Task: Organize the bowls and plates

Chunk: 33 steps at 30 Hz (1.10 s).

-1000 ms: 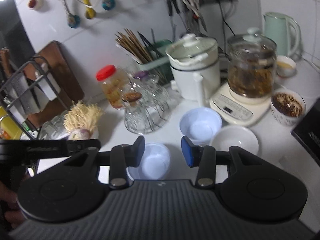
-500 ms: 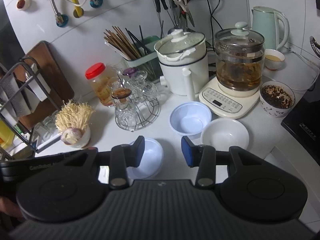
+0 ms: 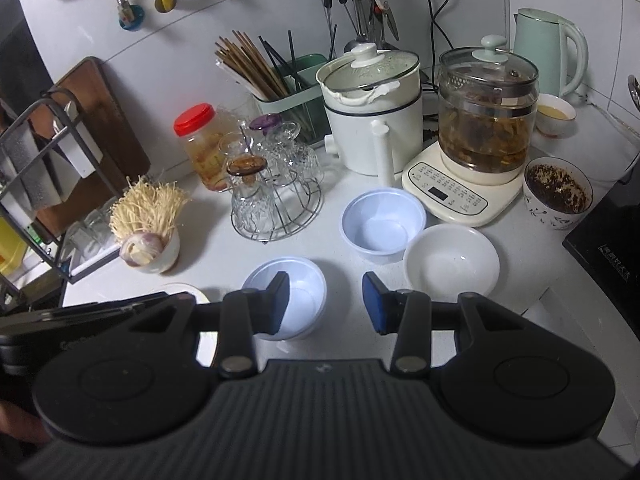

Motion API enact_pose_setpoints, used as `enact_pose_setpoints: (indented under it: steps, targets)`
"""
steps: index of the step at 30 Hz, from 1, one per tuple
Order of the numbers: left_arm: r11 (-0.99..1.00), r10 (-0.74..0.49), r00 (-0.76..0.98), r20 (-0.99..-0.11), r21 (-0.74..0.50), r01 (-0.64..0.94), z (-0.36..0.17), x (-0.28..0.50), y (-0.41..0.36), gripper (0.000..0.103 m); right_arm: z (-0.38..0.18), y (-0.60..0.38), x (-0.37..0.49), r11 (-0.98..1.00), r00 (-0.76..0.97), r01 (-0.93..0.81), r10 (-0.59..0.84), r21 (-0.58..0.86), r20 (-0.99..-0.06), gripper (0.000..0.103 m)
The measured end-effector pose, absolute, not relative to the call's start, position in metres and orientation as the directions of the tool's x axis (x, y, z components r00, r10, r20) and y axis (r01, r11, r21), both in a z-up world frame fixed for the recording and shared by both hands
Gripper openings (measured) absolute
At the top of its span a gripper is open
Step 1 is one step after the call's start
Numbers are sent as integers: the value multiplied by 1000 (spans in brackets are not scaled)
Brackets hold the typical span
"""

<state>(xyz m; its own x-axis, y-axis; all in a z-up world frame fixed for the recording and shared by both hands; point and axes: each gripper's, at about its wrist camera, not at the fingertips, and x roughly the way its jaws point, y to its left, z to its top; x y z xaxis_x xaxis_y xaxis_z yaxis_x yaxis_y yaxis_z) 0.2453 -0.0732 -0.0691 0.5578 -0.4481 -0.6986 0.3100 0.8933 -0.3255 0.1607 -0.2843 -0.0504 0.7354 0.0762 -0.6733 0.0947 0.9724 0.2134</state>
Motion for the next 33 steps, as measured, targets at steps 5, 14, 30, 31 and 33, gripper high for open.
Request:
enact_pose_setpoints:
  steps: [5, 14, 30, 31, 33]
  targets:
    - [891, -451, 553, -701, -317, 324, -72, 244, -85, 39, -56, -297, 156, 965, 729, 135, 58, 226, -682, 44]
    - [879, -469, 545, -695, -310, 362, -71, 243, -89, 46, -61, -301, 156, 955, 736, 179, 30, 237, -676, 44]
    - [850, -503, 504, -702, -298, 434, -73, 244, -102, 52, -64, -311, 146, 930, 735, 265, -24, 255, -677, 44]
    - [849, -506, 501, -703, -302, 434, -74, 245, -102, 52, -64, -311, 146, 931, 735, 265, -27, 251, -677, 44]
    - [846, -512, 493, -703, -313, 432, -76, 247, -101, 52, -63, -310, 144, 933, 736, 266, -33, 244, -676, 44]
